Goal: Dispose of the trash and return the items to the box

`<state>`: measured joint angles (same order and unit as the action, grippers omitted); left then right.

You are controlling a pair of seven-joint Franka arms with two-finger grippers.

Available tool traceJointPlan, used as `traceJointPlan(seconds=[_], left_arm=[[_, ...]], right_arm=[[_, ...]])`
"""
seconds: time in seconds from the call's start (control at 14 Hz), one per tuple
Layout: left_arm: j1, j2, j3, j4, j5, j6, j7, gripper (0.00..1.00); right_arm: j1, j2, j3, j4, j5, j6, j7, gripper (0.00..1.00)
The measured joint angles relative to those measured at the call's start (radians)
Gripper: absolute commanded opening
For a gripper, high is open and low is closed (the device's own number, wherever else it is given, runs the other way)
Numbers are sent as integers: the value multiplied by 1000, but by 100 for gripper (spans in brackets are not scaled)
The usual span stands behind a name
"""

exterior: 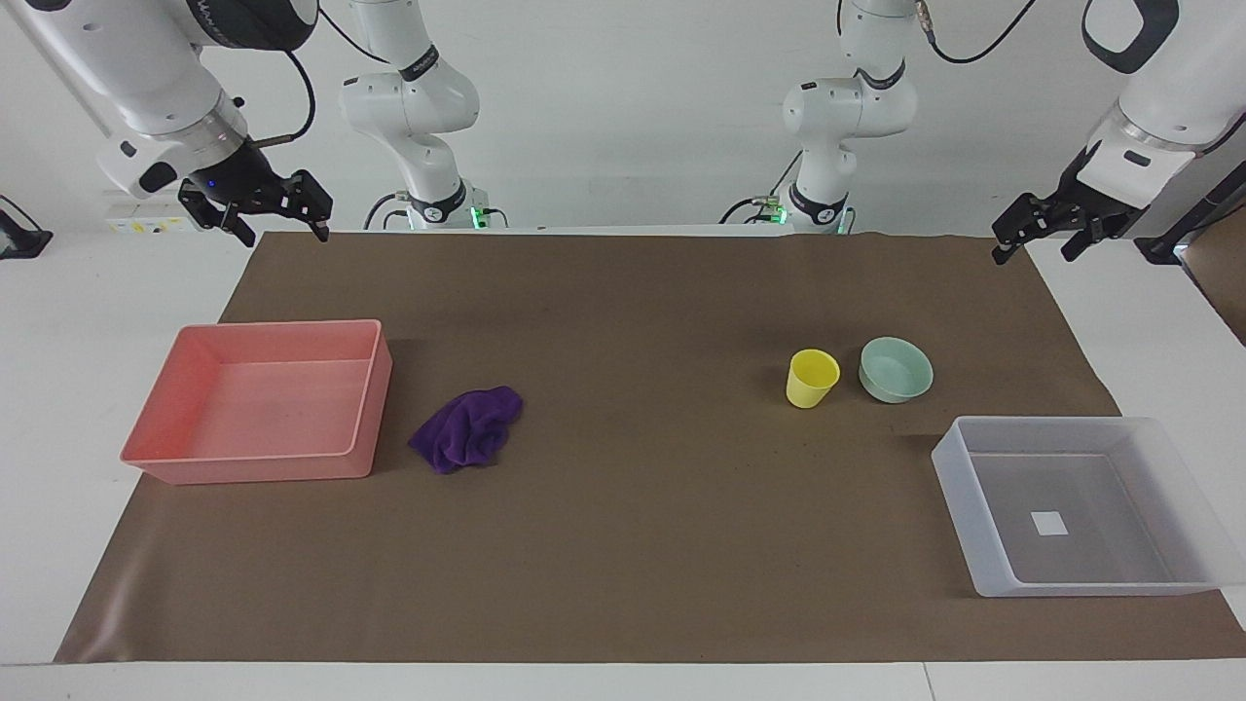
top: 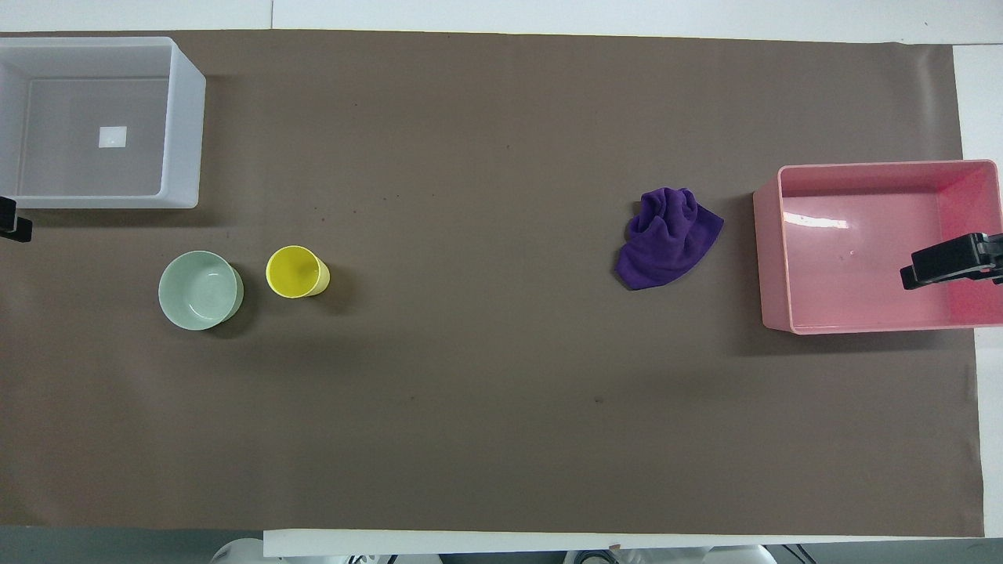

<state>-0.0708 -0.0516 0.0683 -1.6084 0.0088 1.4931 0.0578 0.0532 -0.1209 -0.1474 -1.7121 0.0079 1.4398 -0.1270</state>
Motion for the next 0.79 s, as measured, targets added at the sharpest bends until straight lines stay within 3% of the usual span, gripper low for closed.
traceJointPlan(seconds=[0.57,0.79], left_arm=[[0,0,0,0,0,0,0,100],[0,0,0,0,0,0,0,100]], right_arm=[[-23,-13,-2,1,0,-37,-7,100],[-21,-21,-1,-6,1,22,-41,100]])
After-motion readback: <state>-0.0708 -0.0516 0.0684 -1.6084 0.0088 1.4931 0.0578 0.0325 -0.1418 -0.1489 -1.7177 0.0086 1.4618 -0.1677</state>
